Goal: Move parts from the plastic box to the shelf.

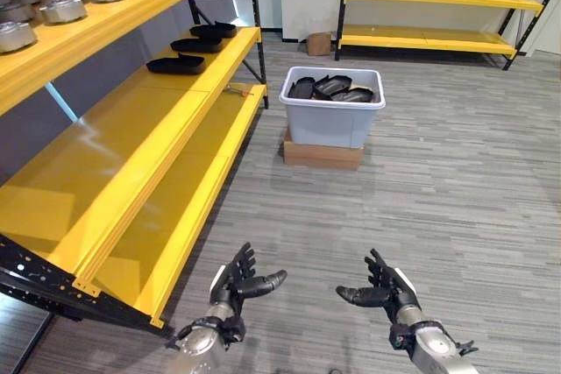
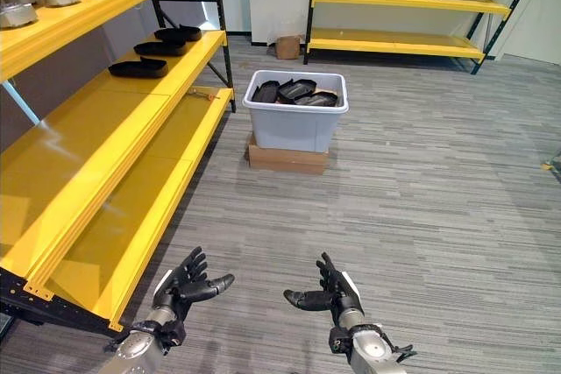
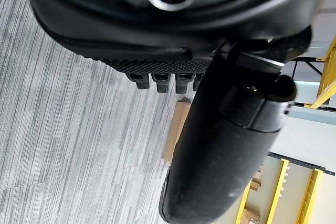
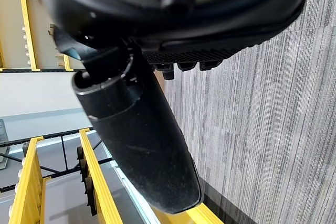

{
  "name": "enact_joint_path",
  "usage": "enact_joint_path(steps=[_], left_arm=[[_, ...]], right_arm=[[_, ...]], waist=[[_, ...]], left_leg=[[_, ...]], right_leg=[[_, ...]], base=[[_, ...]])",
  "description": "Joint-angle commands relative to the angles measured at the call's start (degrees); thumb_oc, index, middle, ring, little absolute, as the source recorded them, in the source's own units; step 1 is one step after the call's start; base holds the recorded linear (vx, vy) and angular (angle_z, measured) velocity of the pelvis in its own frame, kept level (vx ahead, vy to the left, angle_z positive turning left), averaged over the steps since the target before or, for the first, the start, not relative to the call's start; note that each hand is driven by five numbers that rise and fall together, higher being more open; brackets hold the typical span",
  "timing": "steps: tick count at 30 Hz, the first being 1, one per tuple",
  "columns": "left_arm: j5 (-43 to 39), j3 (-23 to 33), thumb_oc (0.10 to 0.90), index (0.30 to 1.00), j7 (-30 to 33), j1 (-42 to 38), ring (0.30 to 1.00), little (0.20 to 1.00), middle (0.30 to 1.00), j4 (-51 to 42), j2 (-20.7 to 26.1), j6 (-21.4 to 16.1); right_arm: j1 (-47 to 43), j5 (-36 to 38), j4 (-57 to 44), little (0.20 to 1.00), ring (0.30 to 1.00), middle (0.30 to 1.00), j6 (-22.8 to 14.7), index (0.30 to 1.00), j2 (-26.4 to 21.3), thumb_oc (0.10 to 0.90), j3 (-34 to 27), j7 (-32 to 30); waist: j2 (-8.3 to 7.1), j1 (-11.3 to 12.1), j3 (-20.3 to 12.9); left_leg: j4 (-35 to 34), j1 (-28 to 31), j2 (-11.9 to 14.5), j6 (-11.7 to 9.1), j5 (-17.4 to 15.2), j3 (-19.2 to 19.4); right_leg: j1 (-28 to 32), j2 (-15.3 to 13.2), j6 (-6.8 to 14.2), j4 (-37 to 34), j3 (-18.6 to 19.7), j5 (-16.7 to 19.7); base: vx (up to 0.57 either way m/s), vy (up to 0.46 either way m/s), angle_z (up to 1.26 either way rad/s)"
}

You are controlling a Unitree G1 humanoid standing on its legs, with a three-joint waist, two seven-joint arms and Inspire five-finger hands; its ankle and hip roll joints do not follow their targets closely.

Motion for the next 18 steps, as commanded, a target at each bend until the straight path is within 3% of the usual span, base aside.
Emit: enact_joint_path(steps=[1, 5, 15, 17, 18], left_arm=[[0.86, 1.41, 0.900, 1.000, -1.36, -4.68, 1.000, 1.000, 1.000, -2.55, 0.22, -4.15], [0.84, 1.07, 0.900, 1.000, -1.53, -5.13, 1.000, 1.000, 1.000, -2.66, 0.40, -4.10], [0.57, -0.82, 0.900, 1.000, -2.01, -6.83, 1.000, 1.000, 1.000, -3.57, 1.62, -4.14], [1.05, -1.08, 0.900, 1.000, -2.45, -6.73, 1.000, 1.000, 1.000, -3.64, 1.90, -4.03], [1.58, -1.32, 0.900, 1.000, -2.73, -6.78, 1.000, 1.000, 1.000, -3.81, 2.07, -3.85]], right_arm=[[-4.18, 1.98, -5.45, 1.000, 1.000, 1.000, -5.08, 1.000, -0.24, 0.900, -0.29, 0.66], [-4.62, 2.11, -5.58, 1.000, 1.000, 1.000, -5.07, 1.000, -0.27, 0.900, -0.04, 0.90], [-7.03, 2.74, -5.28, 1.000, 1.000, 1.000, -5.54, 1.000, -0.21, 0.900, 0.66, 1.04], [-6.81, 1.36, -6.02, 1.000, 1.000, 1.000, -5.59, 1.000, -0.29, 0.900, 0.71, 1.32], [-6.62, 1.04, -6.53, 1.000, 1.000, 1.000, -5.58, 1.000, -0.27, 0.900, 0.83, 1.52]], waist=[[-1.35, -0.63, -2.30], [-1.37, -0.47, -1.74], [-1.61, -0.41, 1.98], [-1.24, -0.67, 2.63], [-1.20, -0.94, 3.07]], left_leg=[[-0.40, 0.16, 0.69, -1.81, -2.03, 0.71], [-0.40, 0.67, 0.55, -1.35, -2.28, 1.00], [9.51, -4.19, -0.72, 1.61, -7.04, 0.68], [10.06, -4.23, -1.13, 2.59, -7.64, 0.59], [10.26, -4.07, -1.39, 3.01, -7.86, 0.40]], right_leg=[[0.13, -2.10, 3.58, 0.44, -0.54, -0.97], [-0.11, -2.30, 3.55, 1.58, -0.66, -1.38], [-7.51, -4.44, 4.28, 16.13, -0.59, -4.99], [-11.02, -5.03, 5.48, 22.45, 0.21, -3.74], [-12.71, -5.41, 6.29, 25.92, 0.67, -1.38]], base=[[0.00, 0.000, 0.00], [0.02, 0.021, -0.03], [-0.02, 0.080, -0.05], [-0.02, 0.135, -0.08], [0.00, 0.134, -0.11]])
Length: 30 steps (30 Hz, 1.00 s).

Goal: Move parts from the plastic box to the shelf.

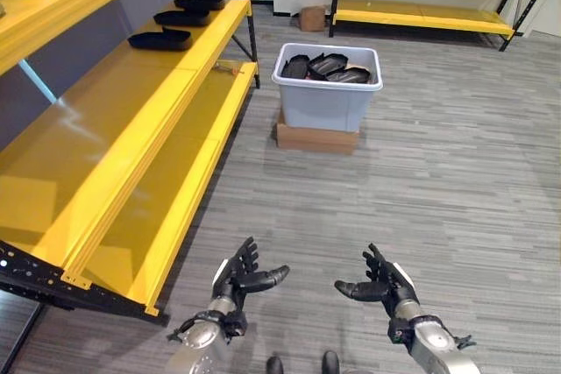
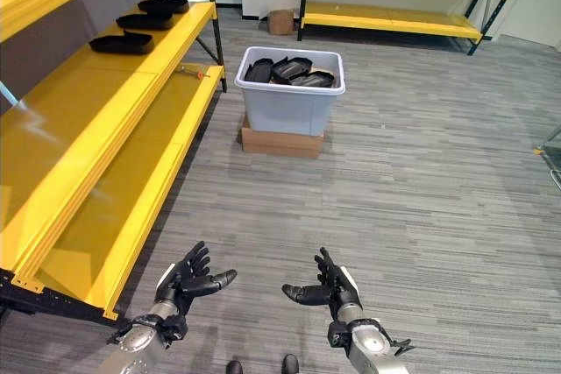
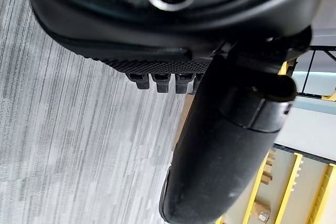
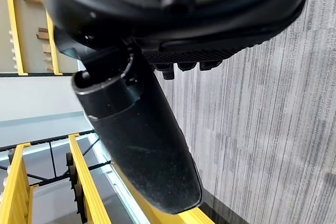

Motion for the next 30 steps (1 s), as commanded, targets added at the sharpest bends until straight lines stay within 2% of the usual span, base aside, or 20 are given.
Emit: enact_joint_path(steps=[1, 2, 4, 5, 6, 7, 9, 10, 12, 13, 16, 20, 22, 23, 24, 26, 27, 28, 29, 30], left_arm=[[1.89, 0.08, 0.900, 1.000, -2.72, -3.60, 1.000, 1.000, 1.000, -3.98, 1.78, -3.99], [2.09, 0.03, 0.900, 1.000, -2.72, -3.64, 1.000, 1.000, 1.000, -4.17, 2.25, -4.30], [2.18, 0.18, 0.900, 1.000, -2.75, -3.59, 1.000, 1.000, 1.000, -4.21, 2.18, -4.32], [2.23, 0.46, 0.900, 1.000, -2.83, -3.47, 1.000, 1.000, 1.000, -4.28, 2.10, -4.41], [2.07, 0.54, 0.900, 1.000, -3.26, -3.36, 1.000, 1.000, 1.000, -3.89, 1.81, -4.63], [2.07, 0.54, 0.900, 1.000, -3.27, -3.36, 1.000, 1.000, 1.000, -3.88, 1.78, -4.65], [1.87, 1.19, 0.900, 1.000, -3.27, -3.28, 1.000, 1.000, 1.000, -3.63, 1.54, -4.87], [1.87, 1.19, 0.900, 1.000, -3.27, -3.28, 1.000, 1.000, 1.000, -3.62, 1.50, -4.88], [2.48, 1.65, 0.900, 1.000, -3.06, -3.12, 1.000, 1.000, 1.000, -3.52, 1.26, -5.04], [2.63, 1.63, 0.900, 1.000, -3.19, -3.02, 1.000, 1.000, 1.000, -3.56, 1.17, -4.98], [2.63, 1.38, 0.900, 1.000, -3.33, -2.87, 1.000, 1.000, 1.000, -2.75, 0.37, -5.28], [1.96, 1.17, 0.900, 1.000, -3.25, -3.21, 1.000, 1.000, 1.000, -2.91, -0.12, -5.52], [1.82, 0.70, 0.900, 1.000, -2.69, -3.99, 1.000, 1.000, 1.000, -2.44, -0.11, -5.48], [1.75, 0.93, 0.900, 1.000, -2.23, -4.44, 1.000, 1.000, 1.000, -2.45, -0.20, -5.59], [1.83, 1.06, 0.900, 1.000, -2.02, -4.36, 1.000, 1.000, 1.000, -2.62, -0.15, -5.62], [1.27, 1.33, 0.900, 1.000, -1.77, -3.94, 1.000, 1.000, 1.000, -2.67, -0.21, -5.75], [1.27, 1.34, 0.900, 1.000, -1.77, -3.95, 1.000, 1.000, 1.000, -2.67, -0.16, -5.74], [0.68, 1.37, 0.900, 1.000, -1.66, -3.56, 1.000, 1.000, 1.000, -3.30, 0.06, -5.93], [0.67, 1.37, 0.900, 1.000, -1.66, -3.54, 1.000, 1.000, 1.000, -3.32, 0.08, -5.91], [0.54, 1.40, 0.900, 1.000, -1.81, -3.32, 1.000, 1.000, 1.000, -3.73, 0.24, -5.80]], right_arm=[[-2.81, 0.13, -6.95, 1.000, 1.000, 1.000, -5.47, 1.000, -0.06, 0.900, 0.81, 1.30], [-2.50, -0.15, -7.74, 1.000, 1.000, 1.000, -5.76, 1.000, -0.18, 0.900, 0.82, 1.60], [-2.31, -1.46, -8.07, 1.000, 1.000, 1.000, -5.67, 1.000, -0.46, 0.900, 0.89, 1.49], [-2.13, -2.31, -8.26, 1.000, 1.000, 1.000, -5.78, 1.000, -0.56, 0.900, 0.77, 1.39], [-2.15, -1.17, -7.87, 1.000, 1.000, 1.000, -6.04, 1.000, -0.57, 0.900, 0.70, 1.33], [-2.16, -1.15, -7.86, 1.000, 1.000, 1.000, -6.06, 1.000, -0.60, 0.900, 0.71, 1.33], [-2.32, -2.80, -7.89, 1.000, 1.000, 1.000, -6.03, 1.000, -1.40, 0.900, 0.45, 0.80], [-2.31, -2.83, -7.90, 1.000, 1.000, 1.000, -6.02, 1.000, -1.42, 0.900, 0.47, 0.78], [-2.25, -4.95, -8.50, 1.000, 1.000, 1.000, -5.83, 1.000, -2.00, 0.900, 0.29, 0.50], [-1.72, -5.23, -9.04, 1.000, 1.000, 1.000, -5.69, 1.000, -2.31, 0.900, 0.12, 0.77], [-1.10, -5.58, -8.83, 1.000, 1.000, 1.000, -5.82, 1.000, -3.00, 0.900, 0.07, 0.68], [-0.29, -4.41, -9.23, 1.000, 1.000, 1.000, -6.17, 1.000, -3.56, 0.900, -0.62, 0.89], [-0.25, -3.23, -9.28, 1.000, 1.000, 1.000, -6.31, 1.000, -3.68, 0.900, -0.90, 0.68], [-0.18, -3.00, -9.76, 1.000, 1.000, 1.000, -6.35, 1.000, -3.96, 0.900, -0.93, 0.47], [-0.09, -2.79, -9.91, 1.000, 1.000, 1.000, -6.50, 1.000, -4.07, 0.900, -0.96, 0.46], [-0.36, -4.41, -9.80, 1.000, 1.000, 1.000, -6.67, 1.000, -5.06, 0.900, -1.08, -0.14], [-0.39, -4.41, -9.80, 1.000, 1.000, 1.000, -6.67, 1.000, -5.01, 0.900, -1.07, -0.15], [-0.82, -4.14, -10.20, 1.000, 1.000, 1.000, -6.76, 1.000, -5.94, 0.900, -1.11, -0.11], [-0.81, -4.14, -10.21, 1.000, 1.000, 1.000, -6.75, 1.000, -5.93, 0.900, -1.11, -0.11], [-0.71, -4.37, -10.42, 1.000, 1.000, 1.000, -6.69, 1.000, -6.22, 0.900, -1.14, -0.16]], waist=[[-0.18, -1.06, -1.86], [0.32, -1.84, -0.57], [0.48, -1.84, -0.58], [0.60, -1.94, -0.71], [0.40, -2.74, -0.82], [0.55, -2.80, -0.67], [-0.08, -3.37, -0.58], [0.16, -3.46, -0.42], [-0.11, -4.09, -0.45], [-0.25, -4.51, -0.69], [-0.16, -4.42, -2.29], [0.62, -4.71, -3.73], [0.93, -5.25, -4.17], [1.09, -5.53, -4.39], [1.06, -5.41, -4.46], [0.74, -4.74, -3.73], [0.53, -4.87, -3.91], [-0.62, -2.73, -1.37], [-0.63, -2.79, -1.40], [-1.35, -2.36, -0.92]], left_leg=[[8.35, -1.67, -0.54, 1.28, -7.14, -1.23], [8.61, -1.03, -0.45, 1.83, -7.36, -1.30], [8.70, -0.66, -0.70, 2.04, -7.94, -1.14], [8.35, 0.19, -1.08, 2.17, -8.47, -0.76], [7.37, 2.08, -2.10, 2.00, -9.29, -1.03], [7.30, 2.34, -1.95, 1.96, -9.38, -1.10], [6.25, 4.88, -3.13, 1.41, -10.86, -1.22], [6.21, 5.14, -2.88, 1.37, -10.96, -1.32], [5.95, 7.34, -3.21, 0.70, -12.28, -1.83], [5.81, 8.25, -3.16, 0.38, -12.77, -2.19], [5.65, 10.25, -2.47, 0.02, -14.16, -2.71], [5.26, 11.69, 0.16, -1.31, -14.03, -2.87], [6.00, 11.44, 1.57, -2.39, -13.33, -3.20], [8.18, 10.78, 2.80, -3.74, -12.23, -2.94], [11.63, 9.71, 3.57, -5.07, -10.05, -2.33], [24.38, 4.59, 5.16, -7.07, -4.55, -2.54], [24.37, 4.24, 4.94, -7.04, -4.31, -2.66], [35.74, -2.72, 2.64, -7.39, 1.06, -5.99], [35.83, -2.82, 2.63, -7.39, 1.05, -6.05], [35.38, -5.13, 2.55, -6.71, 0.52, -5.61]], right_leg=[[-6.28, -4.42, 6.34, 15.63, -0.24, 4.77], [-8.97, -4.07, 6.48, 21.38, 0.28, 6.60], [-10.25, -4.83, 6.38, 22.44, -0.59, 6.39], [-11.11, -5.63, 6.20, 21.28, -1.69, 6.42], [-13.06, -4.89, 5.61, 15.37, -2.31, 5.77], [-12.73, -4.77, 5.60, 15.22, -2.44, 5.73], [-14.21, -5.36, 5.85, 4.30, -3.71, 7.34], [-13.71, -5.14, 5.84, 3.85, -3.94, 7.49], [-14.24, -5.05, 6.43, -1.73, -3.96, 9.15], [-13.37, -4.40, 6.40, -2.62, -2.76, 9.48], [-11.39, -3.22, 5.40, -2.55, -2.64, 10.14], [-11.08, -1.85, 4.04, -0.45, -5.11, 8.10], [-11.48, -1.03, 3.35, 0.92, -5.51, 6.42], [-11.02, -0.41, 2.56, 1.54, -6.05, 4.93], [-9.98, 0.04, 1.98, 1.33, -6.38, 4.04], [-7.07, 1.26, 0.19, 0.58, -6.29, 2.44], [-7.27, 1.03, 0.19, 0.41, -6.34, 2.65], [-4.36, 1.66, -1.77, -0.45, -5.11, 1.31], [-4.39, 1.64, -1.77, -0.45, -5.16, 1.30], [-3.75, 1.20, -1.74, -0.68, -4.88, 0.90]], base=[[0.01, 0.169, -0.09], [0.04, 0.160, 0.03], [0.06, 0.095, 0.03], [0.19, 0.052, -0.08], [0.19, 0.052, -0.16], [0.26, -0.003, -0.19], [0.22, -0.044, -0.15], [0.21, -0.052, 0.00], [0.22, -0.068, 0.00], [0.25, -0.095, 0.08], [0.27, -0.108, 0.20], [0.21, -0.131, 0.24], [0.24, -0.201, 0.22], [0.26, -0.223, 0.38], [0.25, -0.236, 0.26], [0.15, -0.179, 0.02], [0.14, -0.220, -0.11], [0.08, -0.149, -0.20], [0.15, -0.192, -0.31], [0.11, -0.058, -0.47]])
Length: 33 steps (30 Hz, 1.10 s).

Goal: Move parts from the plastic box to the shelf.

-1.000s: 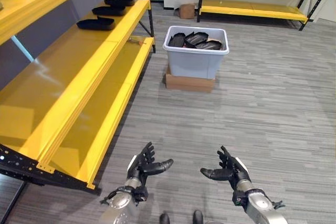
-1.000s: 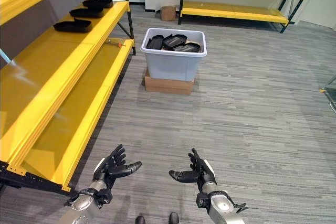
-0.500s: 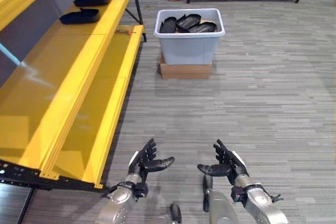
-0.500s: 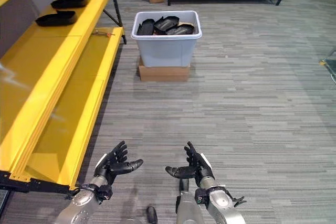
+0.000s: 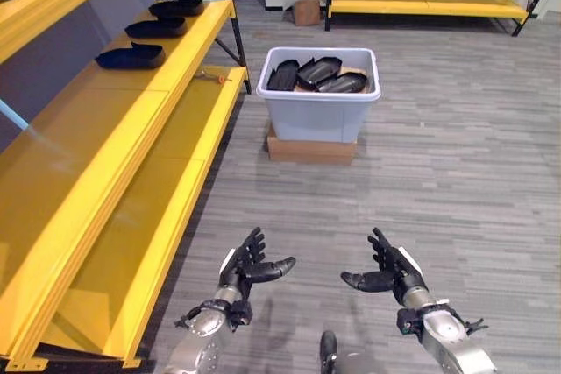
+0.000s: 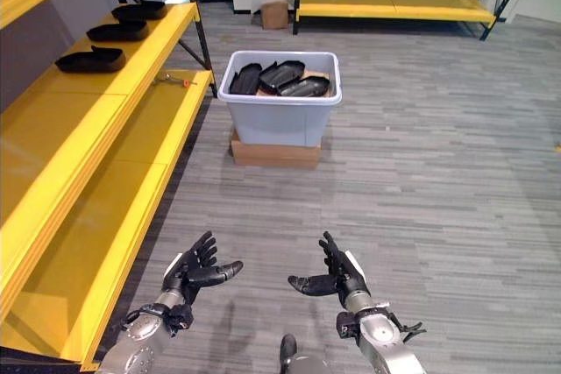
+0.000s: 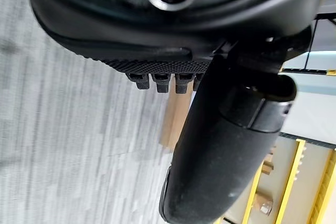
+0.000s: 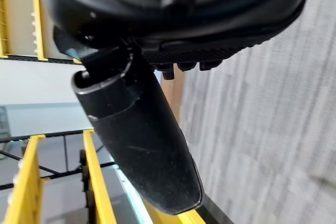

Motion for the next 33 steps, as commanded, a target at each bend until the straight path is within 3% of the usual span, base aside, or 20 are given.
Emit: enact_joint_path(steps=[1, 4, 6, 8, 11, 12, 13, 16, 21, 22, 23, 24, 25, 27, 28, 29, 32, 33], left_arm=[[-0.06, 0.88, 0.900, 1.000, -0.61, -2.12, 1.000, 1.000, 1.000, -5.83, 1.47, -4.88], [0.26, 1.10, 0.900, 1.000, -0.39, -0.87, 1.000, 1.000, 1.000, -5.94, 1.83, -4.74], [0.49, 1.22, 0.900, 1.000, -0.37, -0.44, 1.000, 1.000, 1.000, -5.57, 2.08, -4.92], [0.98, 1.32, 0.900, 1.000, 0.16, -0.35, 1.000, 1.000, 1.000, -5.09, 2.00, -4.96], [1.18, 1.82, 0.900, 1.000, 0.27, -0.53, 1.000, 1.000, 1.000, -4.83, 2.21, -4.93], [0.99, 2.33, 0.900, 1.000, 0.11, -0.21, 1.000, 1.000, 1.000, -4.84, 2.14, -4.95], [1.05, 2.31, 0.900, 1.000, 0.11, -0.22, 1.000, 1.000, 1.000, -4.60, 2.28, -5.14], [1.16, 2.16, 0.900, 1.000, -0.02, -0.29, 1.000, 1.000, 1.000, -5.11, 2.64, -5.27], [1.02, 2.08, 0.900, 1.000, 0.55, -1.08, 1.000, 1.000, 1.000, -5.08, 3.00, -5.19], [1.13, 2.16, 0.900, 1.000, 0.78, -1.20, 1.000, 1.000, 1.000, -5.25, 3.12, -5.07], [1.48, 2.39, 0.900, 1.000, 1.51, -1.40, 1.000, 1.000, 1.000, -5.51, 3.36, -5.08], [1.47, 2.39, 0.900, 1.000, 1.51, -1.42, 1.000, 1.000, 1.000, -5.50, 3.35, -5.08], [1.56, 2.43, 0.900, 1.000, 1.73, -1.69, 1.000, 1.000, 1.000, -5.77, 3.57, -5.01], [1.96, 2.54, 0.900, 1.000, 1.75, -1.67, 1.000, 1.000, 1.000, -5.91, 3.99, -4.85], [2.22, 2.65, 0.900, 1.000, 1.42, -1.41, 1.000, 1.000, 1.000, -5.73, 3.92, -4.74], [2.22, 2.65, 0.900, 1.000, 1.42, -1.41, 1.000, 1.000, 1.000, -5.73, 3.92, -4.74], [1.27, 2.59, 0.900, 1.000, 1.02, -1.15, 1.000, 1.000, 1.000, -5.14, 3.75, -4.88], [1.03, 2.80, 0.900, 1.000, 0.94, -1.04, 1.000, 1.000, 1.000, -4.91, 3.54, -4.91]], right_arm=[[-1.49, 0.29, -6.49, 1.000, 1.000, 1.000, -5.40, 1.000, -1.07, 0.900, -1.07, -0.25], [-0.99, 0.05, -5.95, 1.000, 1.000, 1.000, -5.71, 1.000, -1.06, 0.900, -1.34, -0.92], [-0.73, -0.04, -5.64, 1.000, 1.000, 1.000, -6.12, 1.000, -0.88, 0.900, -1.57, -1.23], [-0.72, -0.43, -5.05, 1.000, 1.000, 1.000, -6.25, 1.000, -0.65, 0.900, -1.42, -1.53], [-0.72, -0.27, -4.98, 1.000, 1.000, 1.000, -6.01, 1.000, -0.40, 0.900, -1.27, -1.60], [-0.34, -0.38, -5.17, 1.000, 1.000, 1.000, -5.63, 1.000, -0.11, 0.900, -1.22, -1.20], [-0.25, -0.33, -4.99, 1.000, 1.000, 1.000, -5.67, 1.000, 0.36, 0.900, -0.76, -0.84], [-0.06, -0.01, -5.15, 1.000, 1.000, 1.000, -5.61, 1.000, 0.84, 0.900, -0.83, -0.45], [-1.62, 0.29, -4.75, 1.000, 1.000, 1.000, -5.22, 1.000, 1.93, 0.900, 0.10, -0.01], [-1.84, 0.00, -4.76, 1.000, 1.000, 1.000, -5.13, 1.000, 2.30, 0.900, 0.47, 0.05], [-1.73, 0.20, -5.25, 1.000, 1.000, 1.000, -5.21, 1.000, 3.01, 0.900, 0.71, 0.22], [-1.76, 0.20, -5.24, 1.000, 1.000, 1.000, -5.21, 1.000, 3.00, 0.900, 0.71, 0.22], [-1.83, 0.00, -5.49, 1.000, 1.000, 1.000, -5.22, 1.000, 3.05, 0.900, 0.88, 0.38], [-1.31, -0.55, -5.41, 1.000, 1.000, 1.000, -5.10, 1.000, 3.19, 0.900, 0.98, 0.63], [-0.75, -0.18, -4.99, 1.000, 1.000, 1.000, -4.93, 1.000, 3.45, 0.900, 0.90, 0.69], [-0.75, -0.18, -4.99, 1.000, 1.000, 1.000, -4.93, 1.000, 3.45, 0.900, 0.90, 0.69], [-0.55, 1.65, -4.72, 1.000, 1.000, 1.000, -5.03, 1.000, 3.32, 0.900, 1.09, 0.57], [-0.72, 1.56, -4.81, 1.000, 1.000, 1.000, -5.06, 1.000, 3.26, 0.900, 1.08, 0.53]], waist=[[-1.82, -0.06, 1.36], [-2.43, 1.77, 1.99], [-2.35, 2.23, 1.89], [-1.58, 3.16, 2.09], [-0.94, 3.92, 2.28], [-0.82, 4.02, 1.82], [-0.99, 4.44, 0.81], [-1.32, 4.17, -0.19], [-2.21, 4.70, -2.00], [-2.27, 4.68, -2.14], [-2.15, 4.29, -1.69], [-2.05, 4.36, -1.84], [-1.57, 3.85, -0.94], [-0.27, 2.88, 0.49], [0.82, 1.97, 1.14], [0.78, 1.94, 1.16], [0.59, 0.68, 1.76], [0.29, 0.59, 1.84]], left_leg=[[-12.43, 2.17, -4.06, 5.87, 1.82, 4.63], [-19.69, -4.84, -4.84, 7.77, -1.38, 5.32], [-25.25, -5.77, -4.11, 7.86, -0.39, 5.15], [-33.77, -8.23, -1.65, 6.43, 7.11, 4.59], [-38.87, -8.57, 0.32, 5.49, 11.70, 5.34], [-40.12, -7.27, 0.28, 6.02, 10.28, 5.61], [-39.45, -6.29, -1.49, 6.99, 9.18, 4.31], [-38.11, -6.10, -2.71, 7.62, 7.90, 5.44], [-33.62, -5.90, -5.33, 9.87, 2.38, 6.64], [-33.53, -4.93, -6.13, 10.61, 1.30, 6.82], [-33.58, -2.95, -7.41, 12.33, -0.34, 7.06], [-33.71, -3.10, -7.28, 12.30, -0.17, 7.10], [-34.13, -1.51, -7.54, 13.07, -0.61, 7.04], [-35.34, 1.50, -7.33, 13.86, -1.46, 6.77], [-36.59, 4.12, -7.19, 14.08, -2.07, 6.46], [-36.60, 4.14, -7.23, 14.09, -2.06, 6.44], [-37.85, 7.30, -8.11, 13.33, -3.25, 5.85], [-38.39, 8.61, -8.35, 12.92, -3.99, 5.99]], right_leg=[[-0.09, -2.82, 6.66, -0.80, 1.27, 1.60], [3.14, -2.88, 7.31, -1.97, 2.47, 0.12], [4.38, -2.38, 7.22, -2.08, 3.12, -1.02], [6.65, -1.34, 7.05, -2.00, 3.60, -2.60], [9.29, -0.15, 6.71, -1.44, 4.50, -4.47], [9.87, -0.15, 7.04, -0.87, 4.73, -5.46], [11.85, -0.98, 7.60, -0.84, 5.30, -6.35], [13.03, -2.12, 8.04, -1.09, 5.74, -6.75], [13.21, -5.00, 9.87, 2.20, 6.31, -6.70], [11.97, -5.73, 10.88, 6.38, 6.33, -5.08], [6.84, -7.20, 13.07, 17.79, 6.91, 3.32], [6.64, -7.07, 13.03, 17.67, 6.96, 3.53], [4.34, -7.23, 13.58, 23.27, 7.37, 7.44], [0.20, -6.87, 13.37, 29.78, 6.43, 7.86], [-5.05, -7.41, 12.52, 29.94, 4.85, 5.83], [-5.05, -7.46, 12.52, 30.00, 4.85, 5.78], [-8.45, -7.21, 11.91, 18.46, 3.77, 4.31], [-9.56, -8.94, 12.26, 12.64, 2.25, 5.15]], base=[[0.17, -0.069, -0.35], [0.24, 0.018, 0.05], [0.24, 0.060, -0.15], [0.30, 0.088, -0.32], [0.30, 0.091, -0.14], [0.44, 0.182, -0.34], [0.34, 0.150, -0.52], [0.29, 0.130, -0.50], [0.30, 0.153, 0.05], [0.30, 0.232, 0.08], [0.21, 0.180, 0.00], [0.17, 0.187, -0.08], [0.11, 0.117, 0.06], [0.25, 0.166, 0.08], [0.25, 0.119, -0.05], [0.28, 0.072, -0.12], [0.27, -0.043, 0.17], [0.32, -0.107, 0.14]])
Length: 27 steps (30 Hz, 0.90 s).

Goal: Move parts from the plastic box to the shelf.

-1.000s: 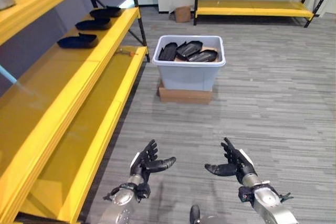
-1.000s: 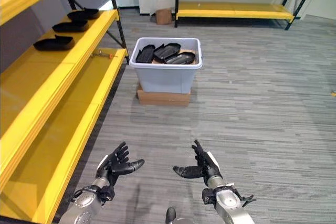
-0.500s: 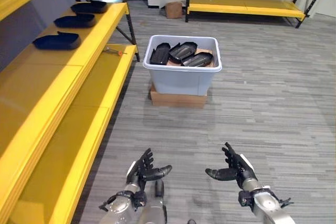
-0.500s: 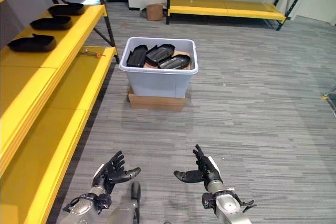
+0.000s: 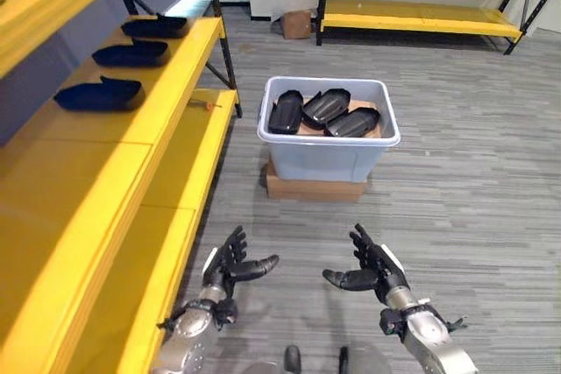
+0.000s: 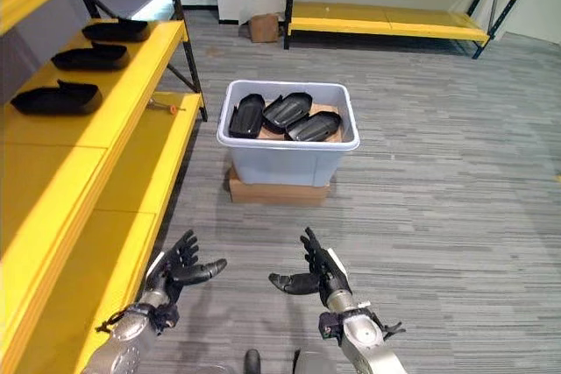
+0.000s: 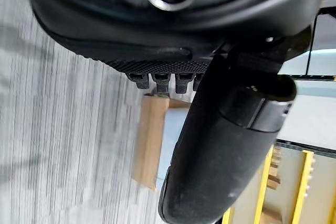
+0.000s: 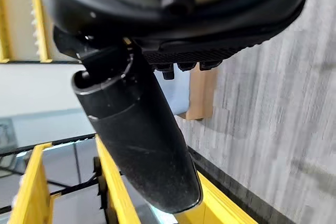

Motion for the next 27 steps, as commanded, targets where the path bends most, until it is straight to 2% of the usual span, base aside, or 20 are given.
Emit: enact_joint_path(steps=[1, 3, 5, 6, 10, 11, 12, 13, 14, 15, 16, 17, 19, 22, 23, 24, 25, 27], left_arm=[[0.91, 0.75, 0.900, 1.000, -1.35, -1.23, 1.000, 1.000, 1.000, -4.88, -0.21, -4.60], [1.28, 0.66, 0.900, 1.000, -1.59, -1.30, 1.000, 1.000, 1.000, -4.46, -0.46, -4.73], [1.34, 0.74, 0.900, 1.000, -2.25, -1.42, 1.000, 1.000, 1.000, -4.87, -0.39, -5.26], [2.05, 0.67, 0.900, 1.000, -3.15, -1.05, 1.000, 1.000, 1.000, -4.69, -0.57, -5.34], [1.88, 0.33, 0.900, 1.000, -3.28, -1.93, 1.000, 1.000, 1.000, -4.34, -1.00, -5.39], [1.68, -0.06, 0.900, 1.000, -3.16, -2.44, 1.000, 1.000, 1.000, -4.42, -1.45, -5.49], [1.39, -0.56, 0.900, 1.000, -2.93, -3.30, 1.000, 1.000, 1.000, -3.90, -1.95, -5.36], [1.39, -0.57, 0.900, 1.000, -2.93, -3.33, 1.000, 1.000, 1.000, -3.88, -1.96, -5.37], [0.71, -1.11, 0.900, 1.000, -2.63, -4.01, 1.000, 1.000, 1.000, -3.70, -2.19, -5.37], [0.55, -1.14, 0.900, 1.000, -2.69, -4.20, 1.000, 1.000, 1.000, -3.91, -2.09, -5.52], [0.55, -1.14, 0.900, 1.000, -2.69, -4.23, 1.000, 1.000, 1.000, -3.91, -2.07, -5.52], [1.10, -1.26, 0.900, 1.000, -2.99, -3.95, 1.000, 1.000, 1.000, -4.93, -1.70, -5.68], [0.94, -1.51, 0.900, 1.000, -3.12, -3.62, 1.000, 1.000, 1.000, -5.19, -1.56, -5.69], [1.44, -1.47, 0.900, 1.000, -3.49, -2.81, 1.000, 1.000, 1.000, -5.07, -0.80, -5.78], [2.18, -1.56, 0.900, 1.000, -3.52, -2.61, 1.000, 1.000, 1.000, -4.94, -0.53, -5.78], [2.49, -1.52, 0.900, 1.000, -3.60, -2.42, 1.000, 1.000, 1.000, -5.11, -0.33, -5.72], [3.27, -1.37, 0.900, 1.000, -3.36, -2.31, 1.000, 1.000, 1.000, -4.98, -0.24, -5.76], [3.58, -1.07, 0.900, 1.000, -3.31, -2.23, 1.000, 1.000, 1.000, -4.74, -0.25, -5.78]], right_arm=[[-3.16, 1.40, -2.80, 1.000, 1.000, 1.000, -4.46, 1.000, -1.83, 0.900, -1.34, -0.03], [-3.53, 0.22, -2.80, 1.000, 1.000, 1.000, -4.18, 1.000, -2.46, 0.900, -1.02, 0.16], [-3.83, -0.35, -3.64, 1.000, 1.000, 1.000, -4.15, 1.000, -3.05, 0.900, -1.15, 0.66], [-3.31, -0.52, -3.53, 1.000, 1.000, 1.000, -4.13, 1.000, -3.23, 0.900, -1.40, 0.99], [-4.17, 0.34, -2.92, 1.000, 1.000, 1.000, -4.36, 1.000, -3.47, 0.900, -1.34, 0.96], [-4.78, 0.46, -3.00, 1.000, 1.000, 1.000, -4.71, 1.000, -4.35, 0.900, -1.10, 1.27], [-4.97, 0.85, -2.80, 1.000, 1.000, 1.000, -4.82, 1.000, -4.69, 0.900, -1.12, 0.98], [-4.98, 0.86, -2.79, 1.000, 1.000, 1.000, -4.83, 1.000, -4.69, 0.900, -1.13, 0.98], [-4.80, 2.03, -3.04, 1.000, 1.000, 1.000, -5.07, 1.000, -4.99, 0.900, -1.39, 0.60], [-4.67, 2.33, -3.06, 1.000, 1.000, 1.000, -5.00, 1.000, -5.20, 0.900, -1.59, 0.48], [-4.68, 2.33, -3.06, 1.000, 1.000, 1.000, -5.00, 1.000, -5.19, 0.900, -1.60, 0.48], [-4.19, 2.73, -2.85, 1.000, 1.000, 1.000, -5.06, 1.000, -5.46, 0.900, -1.82, 0.35], [-4.07, 2.74, -2.39, 1.000, 1.000, 1.000, -5.06, 1.000, -5.53, 0.900, -1.96, -0.15], [-3.65, 2.95, -2.14, 1.000, 1.000, 1.000, -5.52, 1.000, -5.48, 0.900, -2.65, -0.56], [-3.57, 2.56, -1.65, 1.000, 1.000, 1.000, -5.66, 1.000, -5.45, 0.900, -2.79, -0.79], [-3.59, 2.44, -1.37, 1.000, 1.000, 1.000, -5.63, 1.000, -5.36, 0.900, -2.93, -0.85], [-3.60, 1.98, -0.89, 1.000, 1.000, 1.000, -5.75, 1.000, -5.19, 0.900, -2.78, -0.98], [-3.80, 1.84, -0.48, 1.000, 1.000, 1.000, -5.69, 1.000, -5.06, 0.900, -2.77, -1.12]], waist=[[-0.67, -0.79, -1.81], [-0.62, -1.93, -1.78], [-0.83, -2.23, -2.21], [-1.31, -1.75, -3.38], [-1.28, -1.55, -4.59], [-0.91, -1.29, -5.04], [-1.26, -1.25, -5.31], [-1.19, -1.32, -5.35], [-2.01, -1.04, -4.43], [-2.40, -0.96, -3.80], [-2.30, -1.09, -3.79], [-3.13, -0.21, -2.57], [-3.65, 0.58, -1.88], [-4.26, 1.24, -1.87], [-4.11, 1.84, -1.72], [-3.98, 2.25, -1.82], [-2.96, 2.73, -2.00], [-2.42, 3.33, -2.17]], left_leg=[[2.78, 0.49, 4.22, -3.35, -3.04, 0.63], [1.63, 3.05, 4.70, -4.27, -3.44, -0.53], [1.09, 4.71, 5.33, -5.22, -3.33, -1.34], [1.39, 6.01, 5.88, -5.89, -3.94, -1.35], [3.17, 6.62, 6.97, -6.67, -4.56, -1.84], [7.14, 6.21, 8.25, -7.37, -4.27, -1.88], [14.37, 3.56, 9.35, -8.86, -1.18, -1.22], [14.80, 3.27, 9.45, -8.92, -1.37, -1.33], [25.20, -1.21, 10.11, -10.71, 4.20, -0.92], [29.90, -3.38, 10.32, -11.47, 6.15, -0.95], [30.33, -3.67, 10.42, -11.53, 6.00, -1.15], [35.22, -6.48, 10.09, -12.01, 7.55, -1.06], [32.15, -10.72, 8.78, -11.05, 5.87, -0.48], [21.34, -15.18, 10.93, -9.23, 2.69, 3.45], [15.58, -16.20, 11.64, -8.99, 3.38, 4.33], [11.39, -16.34, 11.78, -9.02, 5.38, 4.18], [5.32, -17.44, 12.59, -9.85, 9.75, 3.75], [-1.82, -17.21, 13.06, -10.58, 13.51, 3.20]], right_leg=[[3.19, -0.44, 0.93, -24.89, -4.49, 16.30], [2.86, 0.61, 1.86, -33.84, -2.32, 18.97], [3.02, 0.57, 2.63, -35.70, -0.85, 20.70], [4.94, 0.96, 1.85, -36.60, -1.66, 21.31], [6.85, 2.63, 1.05, -36.93, -1.98, 21.04], [8.14, 4.35, -0.04, -36.07, -2.47, 19.46], [9.75, 4.92, -1.42, -36.11, -2.84, 17.83], [9.68, 4.98, -1.47, -36.09, -2.94, 17.83], [12.08, 5.48, -3.22, -36.32, -3.40, 16.04], [13.25, 5.57, -4.00, -36.58, -3.84, 15.36], [13.23, 5.65, -4.04, -36.58, -4.01, 15.36], [15.74, 5.89, -5.02, -37.63, -4.18, 14.33], [17.45, 5.46, -4.82, -39.26, -4.30, 14.14], [19.84, 5.47, -3.60, -41.18, -4.67, 13.11], [21.09, 5.89, -3.33, -41.43, -4.32, 12.30], [21.77, 6.26, -3.42, -41.52, -4.11, 11.89], [22.85, 7.71, -3.36, -41.93, -3.76, 10.94], [24.86, 8.31, -3.47, -41.85, -3.16, 9.44]], base=[[0.34, -0.131, -0.12], [0.36, -0.155, -0.09], [0.41, -0.223, 0.19], [0.35, -0.203, 0.30], [0.28, -0.168, 0.29], [0.35, -0.276, 0.04], [0.35, -0.278, -0.19], [0.27, -0.288, -0.41], [0.16, -0.219, -0.20], [0.16, -0.218, -0.07], [0.18, -0.176, 0.20], [0.19, -0.135, 0.13], [0.25, -0.100, -0.04], [0.28, 0.012, 0.02], [0.32, 0.074, 0.05], [0.35, 0.106, -0.02], [0.34, 0.091, -0.13], [0.31, 0.086, -0.37]])
